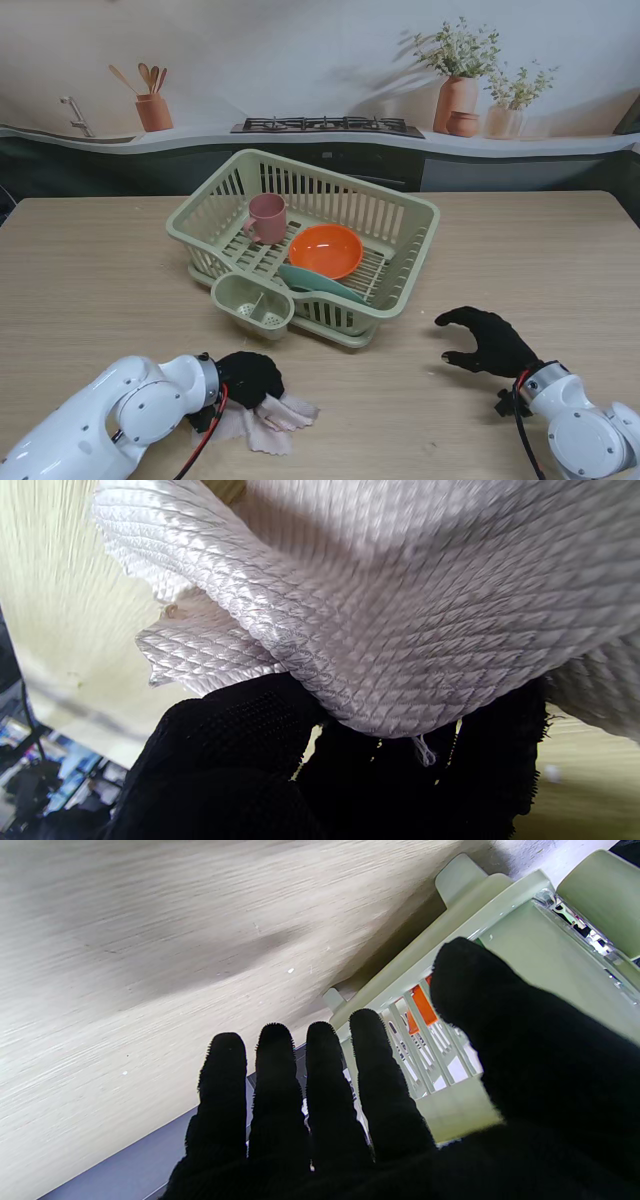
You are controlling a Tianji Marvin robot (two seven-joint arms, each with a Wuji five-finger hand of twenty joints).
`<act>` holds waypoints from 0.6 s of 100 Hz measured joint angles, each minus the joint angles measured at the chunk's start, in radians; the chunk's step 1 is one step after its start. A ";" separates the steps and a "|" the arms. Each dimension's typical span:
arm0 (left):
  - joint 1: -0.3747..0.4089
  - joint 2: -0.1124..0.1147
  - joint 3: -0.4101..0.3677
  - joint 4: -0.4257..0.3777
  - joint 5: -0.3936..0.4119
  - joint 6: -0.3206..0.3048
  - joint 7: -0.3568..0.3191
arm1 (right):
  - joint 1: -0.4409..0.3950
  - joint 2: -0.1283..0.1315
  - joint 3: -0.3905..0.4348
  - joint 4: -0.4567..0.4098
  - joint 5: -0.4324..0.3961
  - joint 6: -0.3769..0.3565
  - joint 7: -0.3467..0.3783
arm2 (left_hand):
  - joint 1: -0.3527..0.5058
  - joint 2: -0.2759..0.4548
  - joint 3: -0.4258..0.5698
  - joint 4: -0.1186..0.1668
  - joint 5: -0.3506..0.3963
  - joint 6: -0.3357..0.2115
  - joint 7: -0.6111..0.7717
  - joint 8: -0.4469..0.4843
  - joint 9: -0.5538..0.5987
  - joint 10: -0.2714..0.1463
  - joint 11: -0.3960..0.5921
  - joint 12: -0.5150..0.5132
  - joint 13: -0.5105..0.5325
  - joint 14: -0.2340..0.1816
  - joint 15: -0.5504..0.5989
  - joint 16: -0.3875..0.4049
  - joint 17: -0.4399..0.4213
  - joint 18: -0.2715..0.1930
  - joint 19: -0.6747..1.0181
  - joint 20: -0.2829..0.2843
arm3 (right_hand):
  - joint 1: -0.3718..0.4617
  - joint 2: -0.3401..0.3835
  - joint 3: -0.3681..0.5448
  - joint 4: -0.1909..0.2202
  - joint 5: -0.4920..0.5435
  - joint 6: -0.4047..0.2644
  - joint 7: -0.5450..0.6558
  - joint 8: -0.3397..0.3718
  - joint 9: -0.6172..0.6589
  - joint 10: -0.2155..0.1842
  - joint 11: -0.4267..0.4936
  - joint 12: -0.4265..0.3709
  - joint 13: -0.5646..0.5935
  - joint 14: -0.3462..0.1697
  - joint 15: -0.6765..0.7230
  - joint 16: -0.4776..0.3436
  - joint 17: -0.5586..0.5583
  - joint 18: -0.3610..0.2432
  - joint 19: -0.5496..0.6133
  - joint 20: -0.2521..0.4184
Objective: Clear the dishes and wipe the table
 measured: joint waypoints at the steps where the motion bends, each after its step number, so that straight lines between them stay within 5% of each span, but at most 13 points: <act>1: 0.007 0.000 -0.009 -0.002 0.006 -0.005 0.001 | 0.000 0.000 0.000 0.000 0.000 0.000 0.000 | 0.000 0.000 0.000 0.000 0.000 0.000 0.002 0.004 0.000 0.000 0.000 0.000 0.000 0.000 0.000 -0.001 0.000 0.000 0.000 0.000 | 0.000 0.000 0.000 0.000 0.000 0.000 0.000 0.000 0.000 0.000 0.000 0.000 0.000 0.000 0.000 0.000 0.000 0.000 0.000 0.000; 31: 0.082 0.003 -0.071 -0.021 0.058 -0.016 0.078 | 0.001 0.001 -0.010 -0.001 -0.001 0.006 0.010 | 0.000 -0.006 0.012 0.000 0.009 0.000 0.036 0.009 0.001 0.008 0.010 0.000 0.000 0.000 0.000 -0.003 0.000 0.000 0.000 0.000 | 0.000 0.000 0.000 0.000 0.000 0.000 0.000 0.000 0.000 0.000 0.000 0.000 0.000 0.000 0.000 0.000 0.000 0.000 0.000 0.000; 60: -0.082 0.024 0.133 0.025 -0.151 0.132 0.036 | 0.001 0.001 -0.009 -0.002 0.000 0.004 0.008 | 0.003 0.011 0.003 0.001 -0.026 0.024 -0.021 -0.034 -0.021 0.025 0.044 0.003 -0.013 0.007 0.052 0.013 -0.021 0.003 0.000 0.000 | 0.000 0.000 0.000 0.000 0.000 0.000 0.000 0.000 0.000 0.000 0.000 0.000 0.000 0.000 0.000 0.000 0.000 0.000 0.000 0.000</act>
